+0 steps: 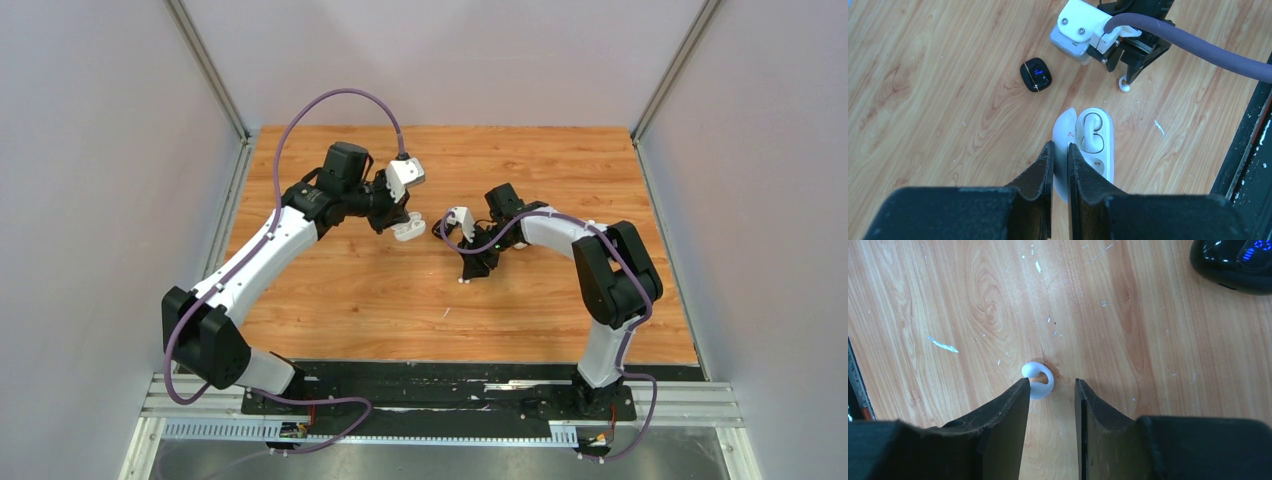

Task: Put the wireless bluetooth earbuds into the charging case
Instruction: Pick up the earbud from the center of the board.

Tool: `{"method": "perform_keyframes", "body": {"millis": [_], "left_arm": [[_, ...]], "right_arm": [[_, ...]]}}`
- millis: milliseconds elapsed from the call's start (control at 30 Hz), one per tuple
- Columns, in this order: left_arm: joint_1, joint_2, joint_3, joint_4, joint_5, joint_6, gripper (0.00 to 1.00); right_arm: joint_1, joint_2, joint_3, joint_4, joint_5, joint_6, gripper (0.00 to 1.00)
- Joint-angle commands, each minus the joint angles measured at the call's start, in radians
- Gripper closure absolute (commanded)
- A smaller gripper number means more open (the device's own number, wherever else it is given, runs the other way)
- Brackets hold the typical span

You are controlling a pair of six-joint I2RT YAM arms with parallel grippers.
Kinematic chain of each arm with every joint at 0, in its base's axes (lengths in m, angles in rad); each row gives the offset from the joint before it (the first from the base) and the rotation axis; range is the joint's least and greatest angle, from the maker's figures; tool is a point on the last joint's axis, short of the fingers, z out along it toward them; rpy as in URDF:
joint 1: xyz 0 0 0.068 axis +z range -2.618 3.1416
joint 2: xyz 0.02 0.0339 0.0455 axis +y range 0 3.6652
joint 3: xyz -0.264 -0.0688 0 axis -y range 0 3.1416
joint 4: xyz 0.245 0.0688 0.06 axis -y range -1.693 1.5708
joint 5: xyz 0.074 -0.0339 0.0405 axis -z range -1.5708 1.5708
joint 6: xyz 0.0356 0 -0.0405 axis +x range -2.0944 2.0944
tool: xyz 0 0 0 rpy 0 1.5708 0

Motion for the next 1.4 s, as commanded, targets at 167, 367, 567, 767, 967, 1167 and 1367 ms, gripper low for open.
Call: {"method": "perform_keyframes", "body": {"millis": [167, 367, 567, 767, 967, 1167, 1367], "left_arm": [[0.003, -0.030, -0.001, 0.044, 0.027, -0.026, 1.00], [0.003, -0.030, -0.004, 0.048, 0.029, -0.027, 1.00], [0.003, -0.028, -0.005, 0.052, 0.032, -0.029, 1.00], [0.003, -0.027, -0.007, 0.058, 0.036, -0.036, 1.00], [0.003, -0.025, -0.011, 0.062, 0.039, -0.039, 1.00], [0.003, -0.019, -0.008, 0.061, 0.045, -0.044, 1.00], [0.003, -0.018, -0.008, 0.060, 0.051, -0.049, 1.00]], "right_arm": [[0.007, 0.003, -0.002, -0.001, 0.061, -0.043, 0.64], [0.023, -0.008, -0.032, 0.000, 0.096, -0.068, 0.66], [0.036, -0.036, -0.065, 0.002, 0.098, -0.075, 0.66], [0.037, -0.056, -0.071, 0.001, 0.089, -0.074, 0.72], [0.036, -0.082, -0.066, -0.005, 0.027, -0.090, 0.82], [0.037, -0.068, -0.050, -0.032, -0.063, -0.098, 0.77], [0.037, -0.053, -0.029, -0.069, -0.125, -0.131, 0.68]]}}
